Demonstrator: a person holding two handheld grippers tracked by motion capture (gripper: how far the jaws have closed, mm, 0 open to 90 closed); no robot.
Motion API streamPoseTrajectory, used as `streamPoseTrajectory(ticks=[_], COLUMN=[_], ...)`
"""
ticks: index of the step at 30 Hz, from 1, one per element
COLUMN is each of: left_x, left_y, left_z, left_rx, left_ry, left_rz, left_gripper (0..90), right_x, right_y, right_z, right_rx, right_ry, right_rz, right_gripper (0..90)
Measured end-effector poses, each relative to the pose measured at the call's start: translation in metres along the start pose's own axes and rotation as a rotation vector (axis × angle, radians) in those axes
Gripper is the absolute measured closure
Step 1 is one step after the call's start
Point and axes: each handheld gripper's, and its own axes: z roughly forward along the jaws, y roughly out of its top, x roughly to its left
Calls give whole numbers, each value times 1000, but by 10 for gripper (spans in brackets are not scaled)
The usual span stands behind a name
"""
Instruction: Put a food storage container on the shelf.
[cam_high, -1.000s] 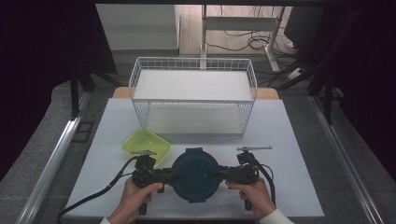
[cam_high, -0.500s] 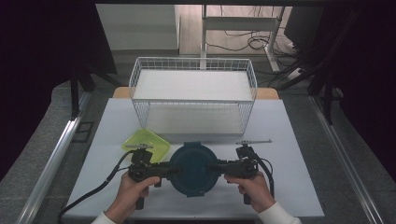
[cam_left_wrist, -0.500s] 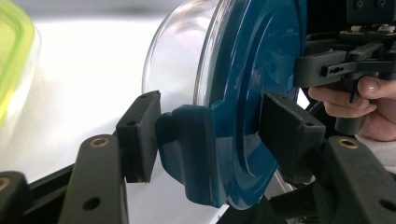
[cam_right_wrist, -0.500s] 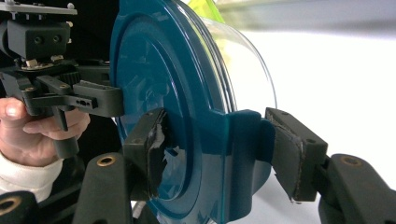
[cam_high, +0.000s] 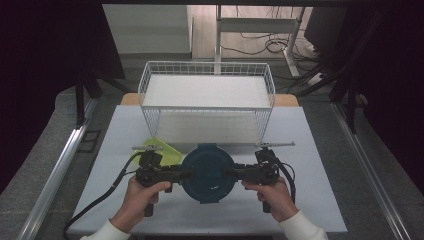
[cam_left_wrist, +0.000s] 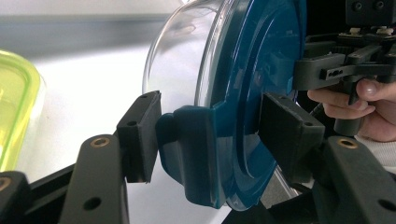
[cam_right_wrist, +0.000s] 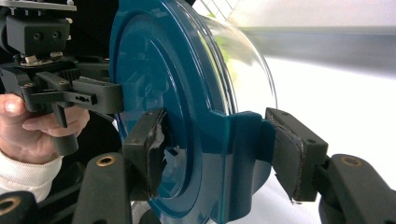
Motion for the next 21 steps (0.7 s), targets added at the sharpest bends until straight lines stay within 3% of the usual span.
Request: streamPoseTrajectory(ticks=[7,9,21], left_x=[-3,-5,-7], left_y=[10,15,35], left_z=[-6,-8,-15], left_rx=[-17,-16,-33], left_ry=[3,5,16], left_rz=[19,27,43], left_gripper=[407,407,409], right_x=[5,8,12], right_y=[10,15,31], right_z=[-3,-4,-6], right_rx=[-16,-15,-37], right_ry=[3,-2,5], right_rz=[-9,-34,-41], right_gripper=[404,402,401])
